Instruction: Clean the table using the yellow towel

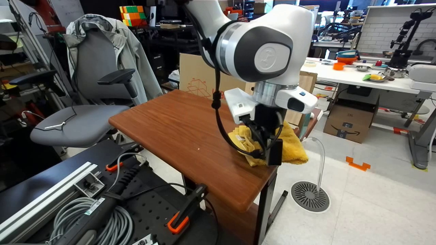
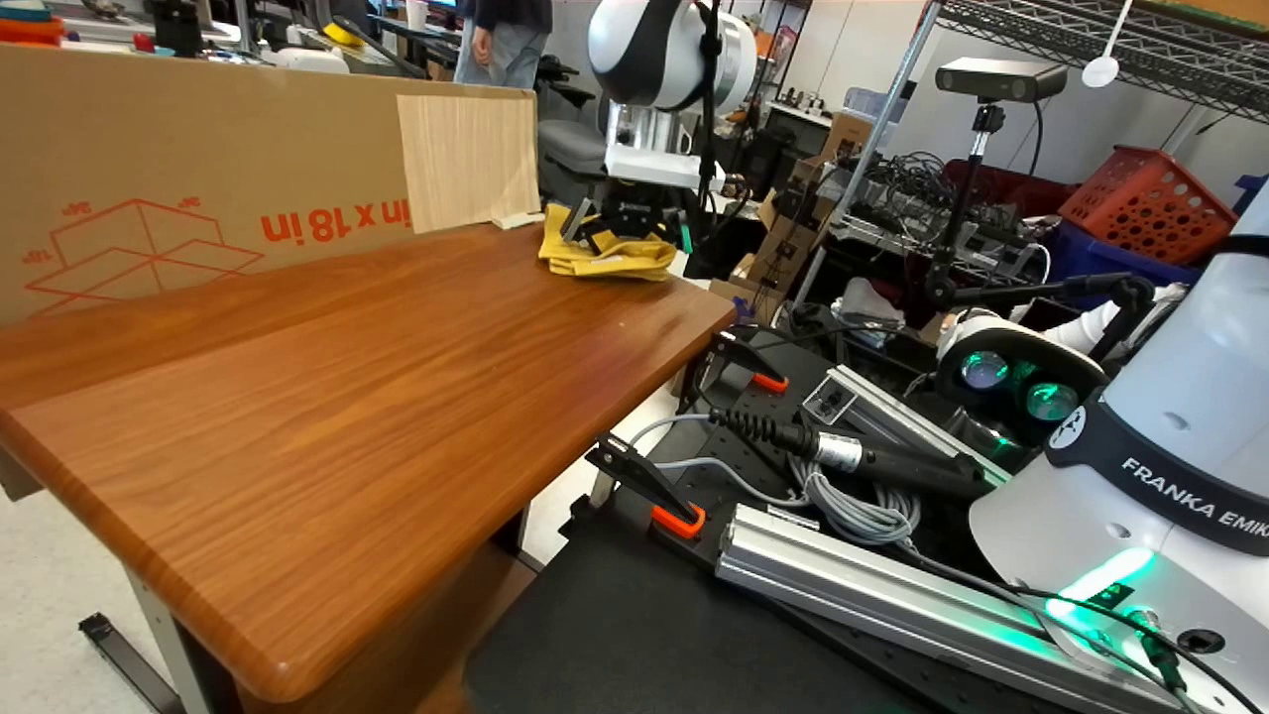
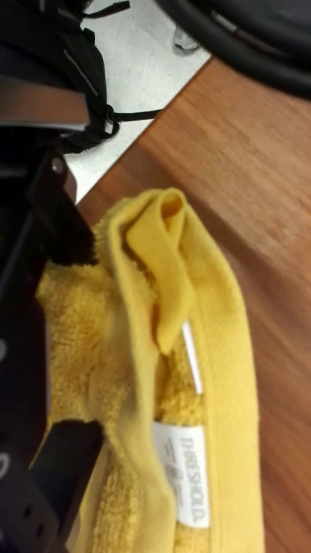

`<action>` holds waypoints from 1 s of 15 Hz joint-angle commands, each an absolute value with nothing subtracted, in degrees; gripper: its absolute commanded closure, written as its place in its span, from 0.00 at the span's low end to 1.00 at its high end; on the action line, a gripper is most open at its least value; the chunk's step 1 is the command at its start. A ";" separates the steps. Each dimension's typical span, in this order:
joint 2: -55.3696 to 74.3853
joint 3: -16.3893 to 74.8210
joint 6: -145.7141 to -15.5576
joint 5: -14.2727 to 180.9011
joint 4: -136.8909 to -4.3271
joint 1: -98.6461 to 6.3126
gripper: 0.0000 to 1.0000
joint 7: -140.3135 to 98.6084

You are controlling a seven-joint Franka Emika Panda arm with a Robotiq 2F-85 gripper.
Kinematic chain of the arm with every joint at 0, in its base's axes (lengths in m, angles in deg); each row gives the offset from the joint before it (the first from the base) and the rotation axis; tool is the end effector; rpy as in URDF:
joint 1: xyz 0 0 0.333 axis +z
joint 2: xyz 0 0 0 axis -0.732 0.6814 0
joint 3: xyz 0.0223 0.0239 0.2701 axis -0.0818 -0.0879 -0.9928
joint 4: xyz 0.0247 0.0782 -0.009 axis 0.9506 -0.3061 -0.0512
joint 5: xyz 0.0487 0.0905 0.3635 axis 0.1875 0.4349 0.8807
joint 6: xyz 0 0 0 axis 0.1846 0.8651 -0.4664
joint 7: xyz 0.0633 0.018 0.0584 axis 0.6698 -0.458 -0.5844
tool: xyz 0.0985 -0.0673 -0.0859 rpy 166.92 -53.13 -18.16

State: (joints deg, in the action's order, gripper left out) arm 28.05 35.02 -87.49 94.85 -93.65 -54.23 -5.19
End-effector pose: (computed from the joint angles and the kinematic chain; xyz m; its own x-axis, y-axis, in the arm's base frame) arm 0.5180 -0.1634 0.0742 0.7224 -0.6798 -0.1261 -0.6771 -0.7325 0.0698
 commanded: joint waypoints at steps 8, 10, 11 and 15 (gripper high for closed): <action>26.79 35.15 -102.74 83.92 -106.27 -43.78 0.00 -6.46; 24.21 34.75 -104.95 81.46 -110.47 -41.38 0.00 -7.21; 23.01 34.69 -106.33 80.23 -112.63 -40.03 0.00 -7.45; 18.70 34.04 -110.67 76.28 -120.90 -34.78 0.00 -8.71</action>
